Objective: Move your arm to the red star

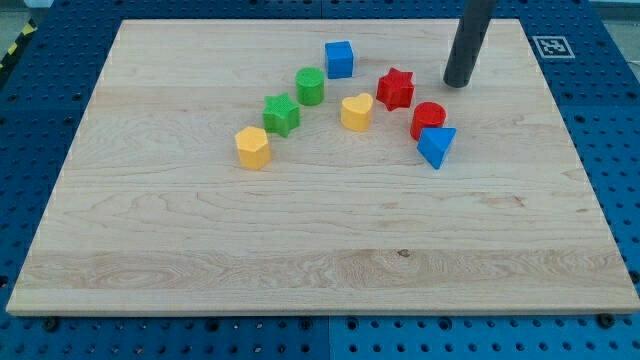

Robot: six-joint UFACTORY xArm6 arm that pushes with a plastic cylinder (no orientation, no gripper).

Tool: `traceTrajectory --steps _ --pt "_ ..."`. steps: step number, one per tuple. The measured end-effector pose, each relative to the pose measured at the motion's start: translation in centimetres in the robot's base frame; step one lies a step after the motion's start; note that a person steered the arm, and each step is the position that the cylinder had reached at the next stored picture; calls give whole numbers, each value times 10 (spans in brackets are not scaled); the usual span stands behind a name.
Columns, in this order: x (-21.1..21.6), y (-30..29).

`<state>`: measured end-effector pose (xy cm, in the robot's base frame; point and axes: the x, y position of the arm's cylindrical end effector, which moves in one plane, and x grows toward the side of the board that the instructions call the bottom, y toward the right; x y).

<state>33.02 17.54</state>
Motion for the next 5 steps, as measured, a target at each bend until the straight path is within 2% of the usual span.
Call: traceTrajectory --steps 1,5 --pt "13 -9" --pt "16 -37"
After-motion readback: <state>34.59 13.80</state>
